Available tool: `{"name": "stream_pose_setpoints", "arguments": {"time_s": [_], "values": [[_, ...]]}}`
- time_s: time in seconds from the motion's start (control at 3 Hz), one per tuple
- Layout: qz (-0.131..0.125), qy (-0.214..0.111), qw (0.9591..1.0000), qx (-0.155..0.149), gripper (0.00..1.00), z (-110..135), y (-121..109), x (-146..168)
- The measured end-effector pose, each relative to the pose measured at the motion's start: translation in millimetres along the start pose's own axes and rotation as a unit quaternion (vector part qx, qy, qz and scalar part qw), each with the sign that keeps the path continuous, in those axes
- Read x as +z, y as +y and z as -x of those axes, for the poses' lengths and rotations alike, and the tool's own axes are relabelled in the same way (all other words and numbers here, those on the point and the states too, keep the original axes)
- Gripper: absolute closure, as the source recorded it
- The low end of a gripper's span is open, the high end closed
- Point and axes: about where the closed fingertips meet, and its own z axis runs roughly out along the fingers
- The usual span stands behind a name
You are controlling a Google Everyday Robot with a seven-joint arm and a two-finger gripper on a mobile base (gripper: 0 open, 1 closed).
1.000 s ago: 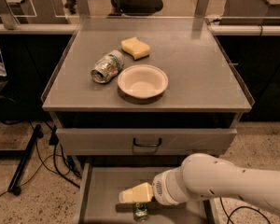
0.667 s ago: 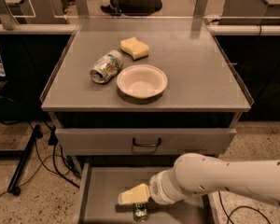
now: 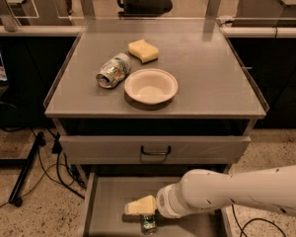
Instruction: Pick green can from middle drawer and place on counter
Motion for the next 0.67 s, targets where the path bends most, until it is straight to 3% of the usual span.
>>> {"name": "stream_pose_setpoints", "arguments": {"time_s": [0.67], "values": [[0.016, -0.013, 0.9991, 0.037, 0.0, 31.7, -18.9, 64.7]]}}
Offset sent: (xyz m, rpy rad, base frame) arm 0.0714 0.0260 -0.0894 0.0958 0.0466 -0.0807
